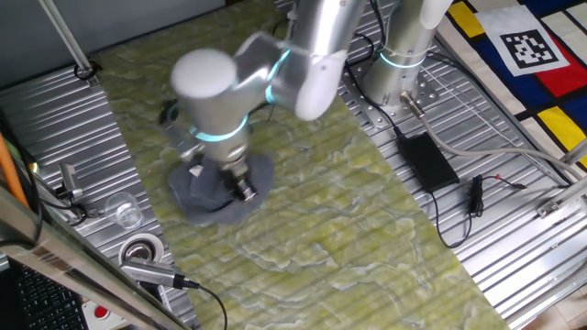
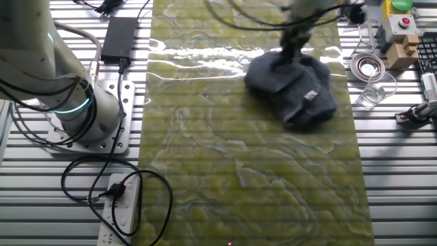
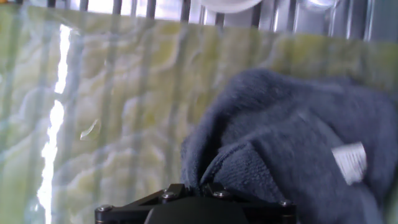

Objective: Clean the table with a cloth

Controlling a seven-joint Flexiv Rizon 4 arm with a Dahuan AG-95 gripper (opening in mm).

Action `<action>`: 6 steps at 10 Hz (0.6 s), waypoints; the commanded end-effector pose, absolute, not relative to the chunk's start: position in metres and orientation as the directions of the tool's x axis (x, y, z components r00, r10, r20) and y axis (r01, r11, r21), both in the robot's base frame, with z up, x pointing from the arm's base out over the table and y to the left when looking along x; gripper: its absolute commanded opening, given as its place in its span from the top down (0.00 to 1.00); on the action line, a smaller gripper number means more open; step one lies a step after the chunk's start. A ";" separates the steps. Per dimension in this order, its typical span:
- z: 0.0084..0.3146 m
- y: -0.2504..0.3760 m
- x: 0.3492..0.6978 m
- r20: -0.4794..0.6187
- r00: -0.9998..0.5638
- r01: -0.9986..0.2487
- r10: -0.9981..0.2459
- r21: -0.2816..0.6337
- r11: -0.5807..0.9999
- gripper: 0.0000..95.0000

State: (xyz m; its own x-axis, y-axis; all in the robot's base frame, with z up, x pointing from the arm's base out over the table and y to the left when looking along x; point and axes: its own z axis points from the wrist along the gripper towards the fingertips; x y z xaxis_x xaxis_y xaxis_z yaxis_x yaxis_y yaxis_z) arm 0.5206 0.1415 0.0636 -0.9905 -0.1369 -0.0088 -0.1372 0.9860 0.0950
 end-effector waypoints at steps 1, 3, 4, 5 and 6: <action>0.058 0.132 0.484 -0.010 -0.988 -0.155 -0.154 0.104 0.982 1.00; 0.053 0.126 0.454 -0.018 -0.982 -0.188 -0.187 0.097 0.977 1.00; 0.053 0.118 0.444 -0.023 -0.976 -0.219 -0.217 0.096 0.971 1.00; 0.054 0.107 0.436 -0.028 -0.967 -0.257 -0.255 0.095 0.962 1.00; 0.057 0.096 0.432 -0.028 -0.958 -0.286 -0.285 0.095 0.953 1.00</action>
